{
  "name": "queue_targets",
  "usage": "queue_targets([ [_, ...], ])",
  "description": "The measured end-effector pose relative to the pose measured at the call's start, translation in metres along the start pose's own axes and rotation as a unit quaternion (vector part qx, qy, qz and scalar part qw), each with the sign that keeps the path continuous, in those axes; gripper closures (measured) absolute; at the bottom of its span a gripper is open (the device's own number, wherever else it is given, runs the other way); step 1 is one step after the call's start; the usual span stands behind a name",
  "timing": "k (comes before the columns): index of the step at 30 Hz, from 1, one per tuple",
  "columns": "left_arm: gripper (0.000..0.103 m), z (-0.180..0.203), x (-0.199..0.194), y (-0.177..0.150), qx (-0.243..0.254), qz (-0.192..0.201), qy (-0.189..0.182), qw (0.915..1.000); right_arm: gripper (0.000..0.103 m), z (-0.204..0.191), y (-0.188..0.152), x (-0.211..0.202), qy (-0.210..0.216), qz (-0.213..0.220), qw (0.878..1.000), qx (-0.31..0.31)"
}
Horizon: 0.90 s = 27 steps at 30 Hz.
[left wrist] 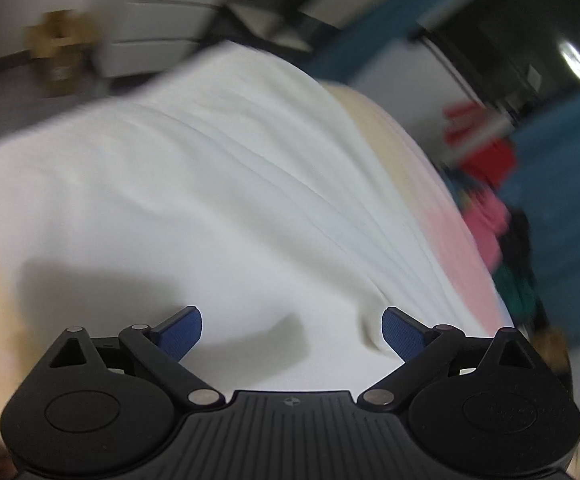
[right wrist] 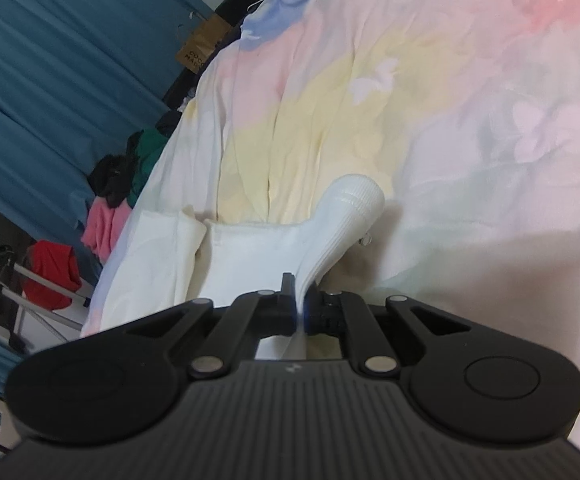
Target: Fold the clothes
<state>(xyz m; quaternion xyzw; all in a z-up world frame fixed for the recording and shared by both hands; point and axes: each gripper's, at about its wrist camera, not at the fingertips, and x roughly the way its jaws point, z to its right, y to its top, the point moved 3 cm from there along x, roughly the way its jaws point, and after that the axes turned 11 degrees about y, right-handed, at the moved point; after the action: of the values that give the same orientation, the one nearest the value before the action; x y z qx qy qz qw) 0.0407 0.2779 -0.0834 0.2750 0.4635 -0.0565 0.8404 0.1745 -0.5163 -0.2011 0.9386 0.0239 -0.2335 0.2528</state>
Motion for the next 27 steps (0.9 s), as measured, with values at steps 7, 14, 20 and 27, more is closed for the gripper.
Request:
queue_targets([
  [7,0.007,-0.062,-0.015,0.036,-0.085,-0.029,0.043,0.9950,0.097,-0.006,0.002,0.004,0.006,0.009,1.000,-0.012],
  [14,0.013,-0.103,-0.002,0.045,-0.126,-0.112,0.066,0.9834,0.097,-0.001,0.002,0.008,0.005,0.006,1.000,0.007],
  [20,0.014,-0.083,0.015,0.032,-0.104,-0.123,0.052,0.9856,0.097,0.000,0.001,0.011,0.005,0.001,1.000,0.001],
  [27,0.019,-0.079,-0.019,0.034,-0.139,-0.032,-0.117,0.9829,0.097,-0.011,0.005,0.002,0.040,0.026,0.999,-0.004],
])
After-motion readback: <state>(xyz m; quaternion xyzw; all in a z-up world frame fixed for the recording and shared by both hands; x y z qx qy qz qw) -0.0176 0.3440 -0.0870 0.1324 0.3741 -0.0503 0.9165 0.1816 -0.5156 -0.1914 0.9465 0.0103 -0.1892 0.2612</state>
